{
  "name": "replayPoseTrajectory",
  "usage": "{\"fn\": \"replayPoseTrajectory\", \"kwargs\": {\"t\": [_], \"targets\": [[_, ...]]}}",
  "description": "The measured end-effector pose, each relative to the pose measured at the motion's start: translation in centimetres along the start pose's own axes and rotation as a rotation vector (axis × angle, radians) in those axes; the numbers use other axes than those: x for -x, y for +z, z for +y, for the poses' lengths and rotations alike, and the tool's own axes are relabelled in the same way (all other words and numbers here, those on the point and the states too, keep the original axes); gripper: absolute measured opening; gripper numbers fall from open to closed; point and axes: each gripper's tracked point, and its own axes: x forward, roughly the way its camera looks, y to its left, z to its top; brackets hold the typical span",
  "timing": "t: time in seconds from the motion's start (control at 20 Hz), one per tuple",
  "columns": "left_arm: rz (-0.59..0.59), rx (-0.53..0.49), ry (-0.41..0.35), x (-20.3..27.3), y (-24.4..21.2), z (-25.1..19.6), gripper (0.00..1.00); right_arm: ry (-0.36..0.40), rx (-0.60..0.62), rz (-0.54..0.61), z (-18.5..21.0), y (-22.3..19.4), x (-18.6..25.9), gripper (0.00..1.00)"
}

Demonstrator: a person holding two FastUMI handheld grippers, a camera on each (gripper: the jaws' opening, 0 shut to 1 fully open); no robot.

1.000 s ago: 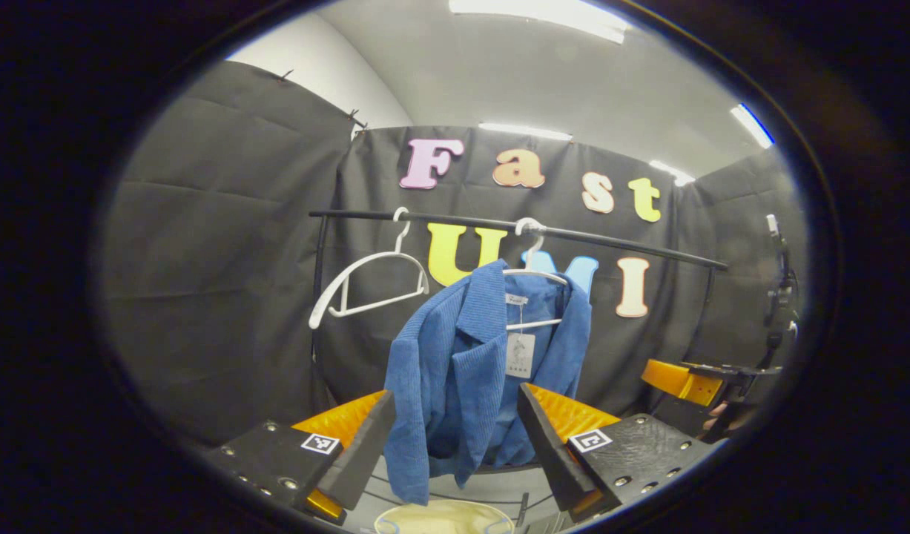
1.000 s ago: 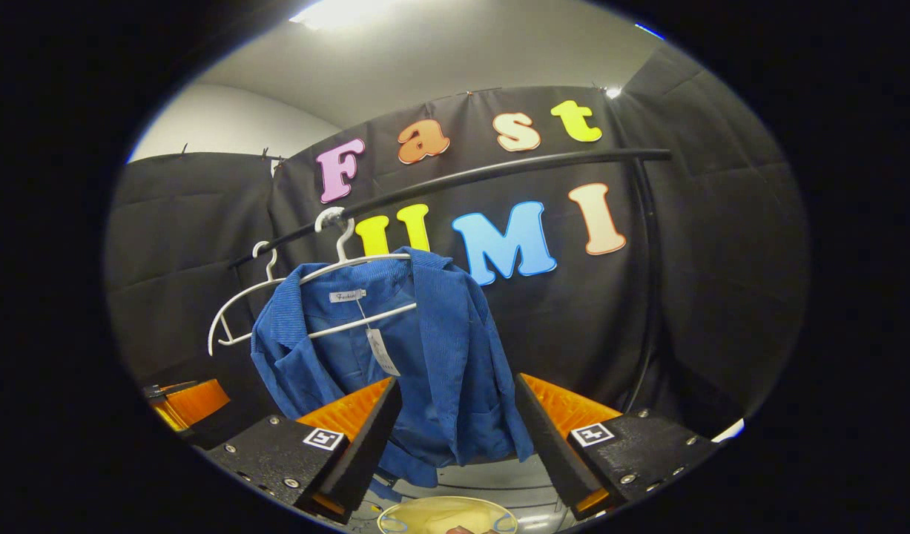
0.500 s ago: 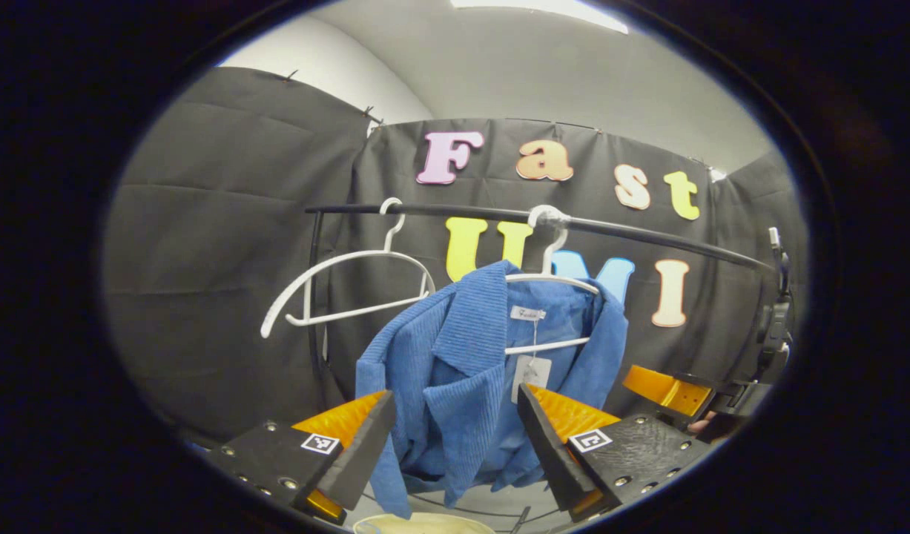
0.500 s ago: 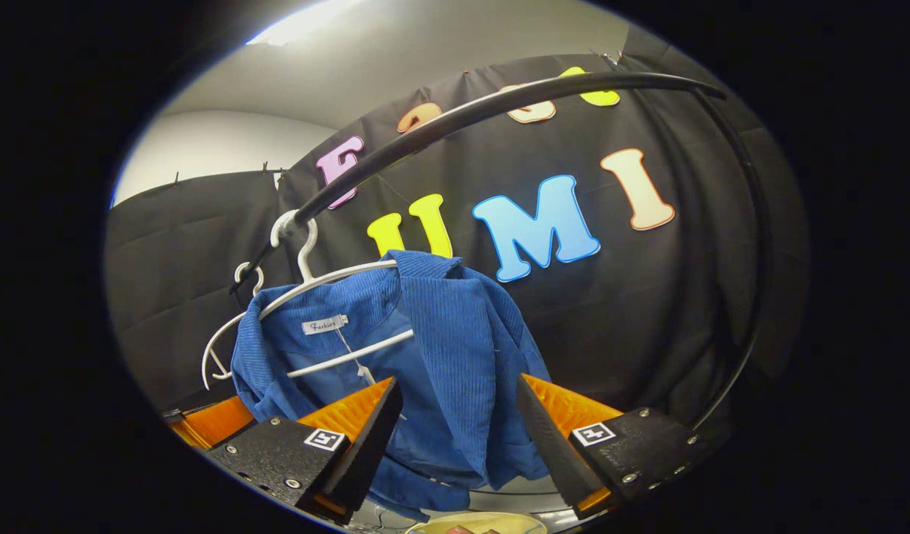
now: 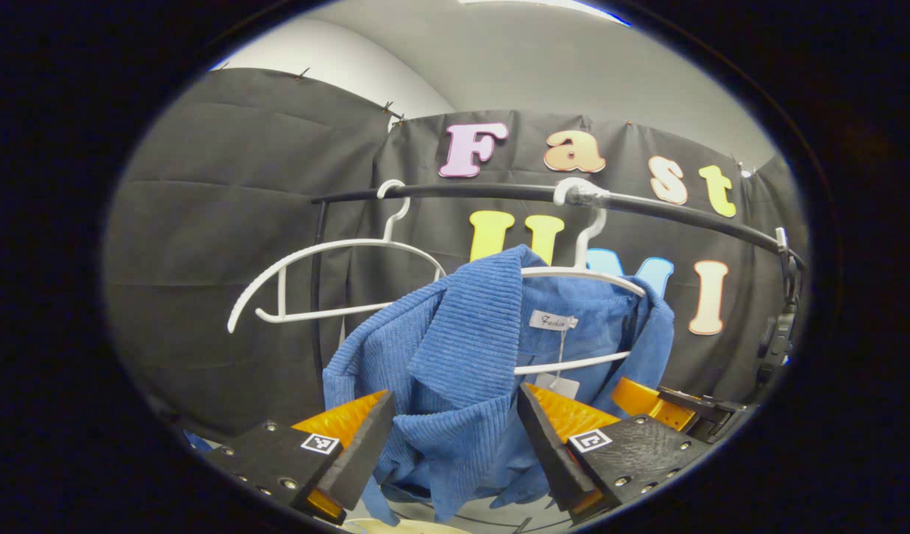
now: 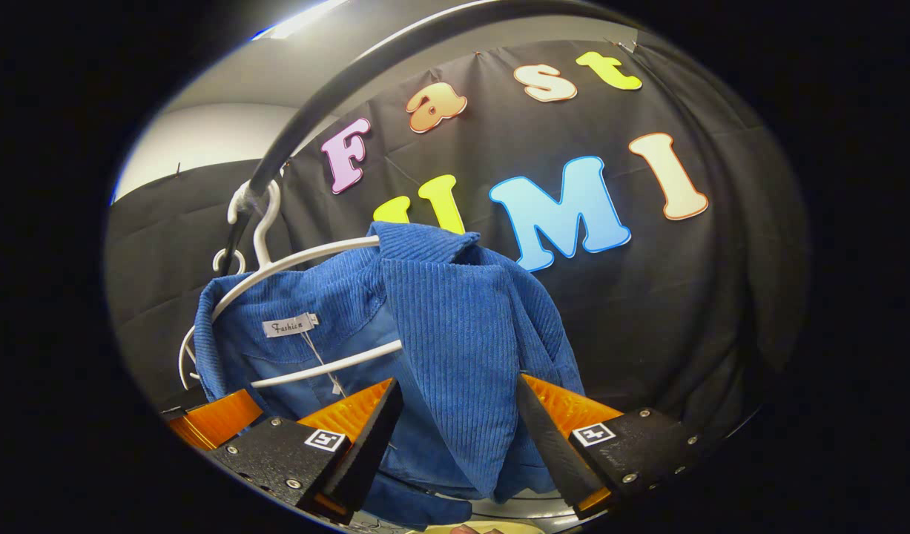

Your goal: Grasp the clothes on the hanger with both hands and then place them into the laundry hamper below.

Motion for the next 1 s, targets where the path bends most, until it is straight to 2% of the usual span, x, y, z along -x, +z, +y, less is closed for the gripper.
{"fn": "replayPoseTrajectory", "kwargs": {"t": [0.3, 0.4, 0.45, 0.5, 0.55, 0.6, 0.65, 0.7, 0.75, 0.8, 0.85, 0.9, 1.0], "targets": [[-0.014, -0.051, 0.057, -1.9, -0.2, 0.3, 0.96, -0.018, -0.023, 0.009, -1.0, -0.7, -2.3, 0.94], [-0.014, -0.055, 0.061, -2.2, -0.2, 0.5, 0.84, -0.009, -0.032, 0.006, -1.0, -0.6, -2.5, 0.89], [-0.014, -0.062, 0.058, -2.3, -0.3, 0.5, 0.78, -0.008, -0.036, 0.002, -1.1, -0.5, -2.5, 0.81], [-0.015, -0.074, 0.061, -2.2, -0.3, 0.6, 0.78, -0.003, -0.039, -0.004, -1.0, -0.4, -2.4, 0.76], [-0.015, -0.081, 0.072, -2.3, -0.4, 1.1, 0.67, 0.003, -0.042, -0.008, -0.9, -0.2, -2.2, 0.63], [-0.012, -0.077, 0.053, -2.1, -0.4, 0.8, 0.56, 0.002, -0.045, -0.010, -1.0, -0.1, -2.1, 0.49], [-0.018, -0.082, 0.051, -2.1, -0.4, 0.9, 0.45, -0.020, -0.039, -0.013, -1.4, 0.0, -1.9, 0.36], [-0.030, -0.071, 0.075, -2.1, -0.1, 1.5, 0.34, -0.019, -0.034, -0.023, -1.5, 0.3, -1.7, 0.22], [-0.025, -0.052, 0.033, -1.9, -0.3, 0.9, 0.24, 0.004, -0.038, -0.024, -1.3, 0.4, -1.4, 0.08], [-0.025, -0.046, 0.018, -1.7, -0.2, 1.0, 0.13, 0.023, -0.040, -0.032, -0.9, 0.8, -1.4, 0.07], [-0.025, -0.023, 0.011, -1.5, -0.3, 1.3, 0.15, 0.038, -0.033, -0.043, -0.8, 1.1, -1.4, 0.02], [-0.013, 0.009, -0.021, -1.5, -0.4, 1.0, 0.03, 0.047, -0.019, -0.054, -1.1, 1.5, -1.4, 0.01], [-0.001, 0.038, -0.051, -1.4, -0.6, 0.9, 0.04, 0.037, 0.012, -0.083, -1.4, 2.4, -1.3, 0.00]]}}
